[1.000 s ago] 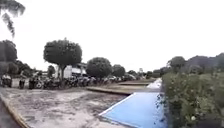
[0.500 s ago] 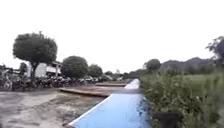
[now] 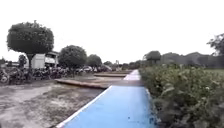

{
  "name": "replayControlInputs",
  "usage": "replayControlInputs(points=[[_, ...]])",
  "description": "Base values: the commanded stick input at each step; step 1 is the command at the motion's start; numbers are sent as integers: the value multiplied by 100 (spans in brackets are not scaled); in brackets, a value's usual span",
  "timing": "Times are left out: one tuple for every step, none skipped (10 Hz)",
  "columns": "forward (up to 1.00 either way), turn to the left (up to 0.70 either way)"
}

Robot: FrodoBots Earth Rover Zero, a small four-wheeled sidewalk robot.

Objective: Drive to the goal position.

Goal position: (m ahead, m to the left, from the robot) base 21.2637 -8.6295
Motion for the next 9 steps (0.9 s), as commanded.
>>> replayControlInputs(points=[[50, 48], [50, 8], [50, 0], [50, 0], [50, 0], [50, 0], [50, 0], [50, 0], [50, -15]])
